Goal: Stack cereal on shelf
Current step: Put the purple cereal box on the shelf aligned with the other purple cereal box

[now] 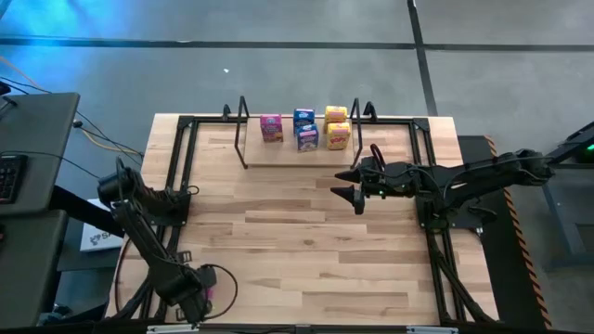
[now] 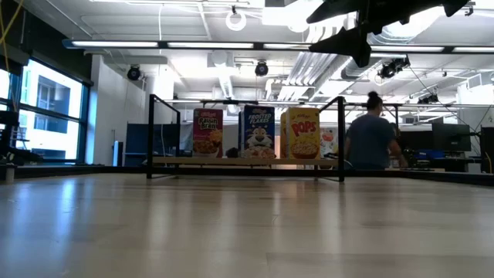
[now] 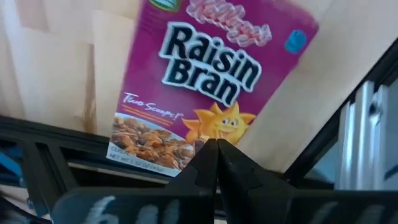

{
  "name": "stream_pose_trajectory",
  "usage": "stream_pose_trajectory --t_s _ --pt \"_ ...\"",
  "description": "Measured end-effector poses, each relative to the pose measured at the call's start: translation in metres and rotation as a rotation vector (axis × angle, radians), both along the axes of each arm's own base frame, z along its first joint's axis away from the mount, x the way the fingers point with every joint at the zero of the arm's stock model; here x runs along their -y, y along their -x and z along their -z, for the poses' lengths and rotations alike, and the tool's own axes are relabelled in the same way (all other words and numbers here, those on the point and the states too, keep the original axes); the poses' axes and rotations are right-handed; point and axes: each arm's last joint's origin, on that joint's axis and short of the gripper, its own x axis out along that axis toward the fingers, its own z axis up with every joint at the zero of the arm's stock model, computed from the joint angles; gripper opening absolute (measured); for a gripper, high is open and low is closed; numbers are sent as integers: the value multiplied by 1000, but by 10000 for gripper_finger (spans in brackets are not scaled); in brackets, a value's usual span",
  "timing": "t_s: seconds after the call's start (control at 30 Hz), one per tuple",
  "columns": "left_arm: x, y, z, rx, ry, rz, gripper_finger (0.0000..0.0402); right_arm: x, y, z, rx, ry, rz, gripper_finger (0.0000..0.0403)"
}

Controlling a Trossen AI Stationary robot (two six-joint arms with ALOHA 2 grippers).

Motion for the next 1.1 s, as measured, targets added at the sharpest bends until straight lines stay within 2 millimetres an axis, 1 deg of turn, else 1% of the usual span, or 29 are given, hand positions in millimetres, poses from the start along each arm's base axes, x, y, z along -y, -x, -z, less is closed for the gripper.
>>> stream_pose_trajectory --t_s 0.3,0.43,0.67,0.83,0.93,1.1 --pt "-3 -12 15 -24 -13 76 0 0 0 0 -1 1 1 264" --pt "-9 -23 17 -8 -13 94 0 0 0 0 0 0 1 264" --pt "-34 -56 16 97 -59 89 0 0 0 -3 36 -66 -2 264" --pt "-62 -84 16 197 -137 94 0 -2 2 -5 45 -90 -51 264" --pt "-78 -105 17 284 -149 69 0 -3 2 -7 52 -98 -79 264" --pt "-99 -140 15 461 -110 22 0 -4 2 -9 77 -108 -117 264"
